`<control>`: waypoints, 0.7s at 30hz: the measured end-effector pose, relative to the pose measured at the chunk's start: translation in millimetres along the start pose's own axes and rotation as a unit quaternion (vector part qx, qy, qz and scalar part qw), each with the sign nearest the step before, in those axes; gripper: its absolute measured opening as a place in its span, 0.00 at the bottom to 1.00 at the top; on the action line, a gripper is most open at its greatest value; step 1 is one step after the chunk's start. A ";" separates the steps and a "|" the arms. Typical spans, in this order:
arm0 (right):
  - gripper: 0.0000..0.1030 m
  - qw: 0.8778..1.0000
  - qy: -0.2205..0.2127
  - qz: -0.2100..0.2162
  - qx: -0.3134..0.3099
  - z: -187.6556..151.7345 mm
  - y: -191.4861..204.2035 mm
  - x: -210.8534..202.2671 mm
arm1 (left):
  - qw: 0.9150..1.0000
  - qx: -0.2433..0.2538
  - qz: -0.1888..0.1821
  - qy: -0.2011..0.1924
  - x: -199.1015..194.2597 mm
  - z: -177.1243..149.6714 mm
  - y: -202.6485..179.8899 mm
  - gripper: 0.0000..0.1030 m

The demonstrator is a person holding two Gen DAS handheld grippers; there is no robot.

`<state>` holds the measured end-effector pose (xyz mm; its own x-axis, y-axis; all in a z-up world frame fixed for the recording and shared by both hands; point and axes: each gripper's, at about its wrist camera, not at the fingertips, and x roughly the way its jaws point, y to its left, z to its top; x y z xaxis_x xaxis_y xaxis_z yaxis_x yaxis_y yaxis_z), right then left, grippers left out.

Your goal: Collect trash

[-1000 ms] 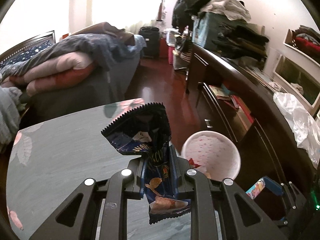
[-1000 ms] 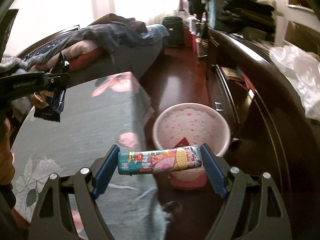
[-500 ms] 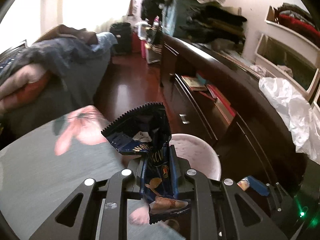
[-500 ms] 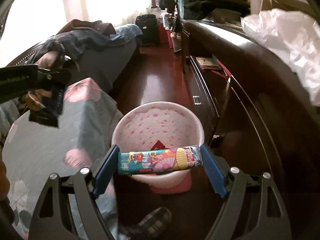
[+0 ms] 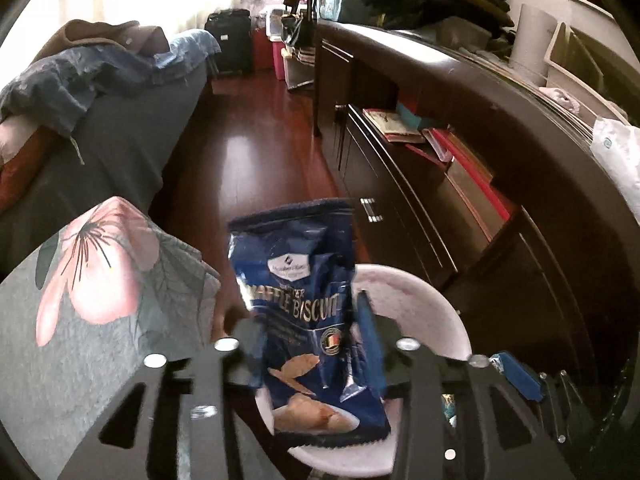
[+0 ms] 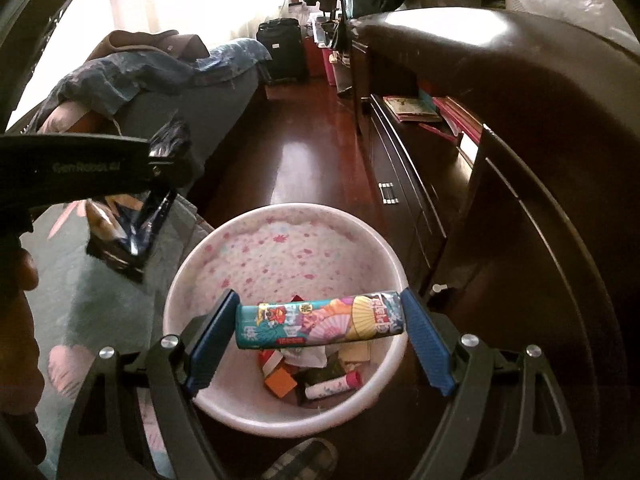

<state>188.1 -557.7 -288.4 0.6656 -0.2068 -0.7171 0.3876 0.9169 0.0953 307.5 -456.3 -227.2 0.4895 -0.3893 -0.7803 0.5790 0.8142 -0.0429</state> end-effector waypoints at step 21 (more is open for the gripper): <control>0.90 1.000 0.005 -0.009 -0.006 -4.7 2.4 2.8 | 0.998 -0.008 0.022 -0.053 -23.2 5.3 14.9 0.77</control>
<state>187.9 -554.5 -293.4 0.6522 -0.2204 -0.7253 0.3925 0.9167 0.0744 308.2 -437.4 -206.5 0.5809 -0.3962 -0.7111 0.5457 0.8377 -0.0209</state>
